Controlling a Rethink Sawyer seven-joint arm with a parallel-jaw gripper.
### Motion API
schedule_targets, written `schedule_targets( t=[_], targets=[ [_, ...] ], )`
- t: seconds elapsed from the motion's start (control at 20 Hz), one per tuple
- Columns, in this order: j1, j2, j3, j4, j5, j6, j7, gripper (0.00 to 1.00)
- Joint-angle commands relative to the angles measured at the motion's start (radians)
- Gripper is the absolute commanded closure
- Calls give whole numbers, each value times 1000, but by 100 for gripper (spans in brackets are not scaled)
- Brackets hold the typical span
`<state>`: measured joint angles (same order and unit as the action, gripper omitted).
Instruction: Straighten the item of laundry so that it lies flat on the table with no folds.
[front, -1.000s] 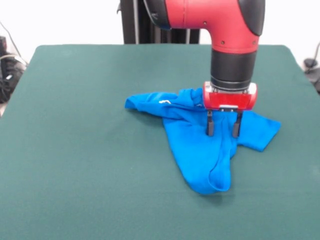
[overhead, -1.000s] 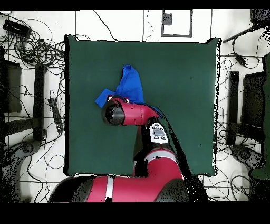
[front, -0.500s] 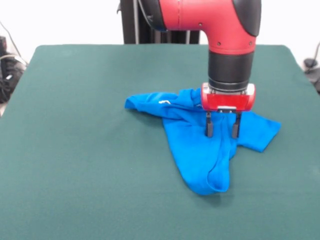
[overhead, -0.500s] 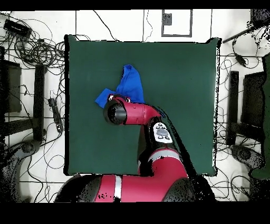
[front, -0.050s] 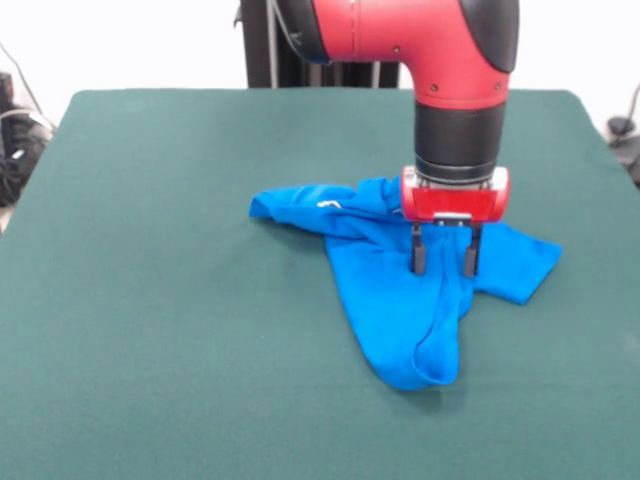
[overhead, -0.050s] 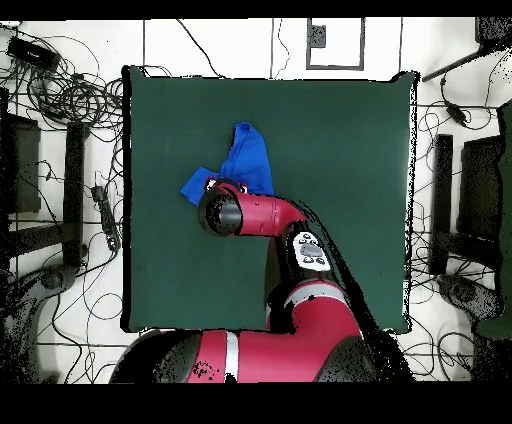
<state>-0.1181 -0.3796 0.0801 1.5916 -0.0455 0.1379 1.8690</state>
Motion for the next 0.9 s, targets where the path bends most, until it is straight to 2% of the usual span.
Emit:
schedule_targets(
  t=[0.05, 0.9],
  targets=[
    [-23, 59, 87, 59, -46, 15, 71, 0],
    [-70, 41, 89, 70, -97, 36, 47, 0]
  ],
)
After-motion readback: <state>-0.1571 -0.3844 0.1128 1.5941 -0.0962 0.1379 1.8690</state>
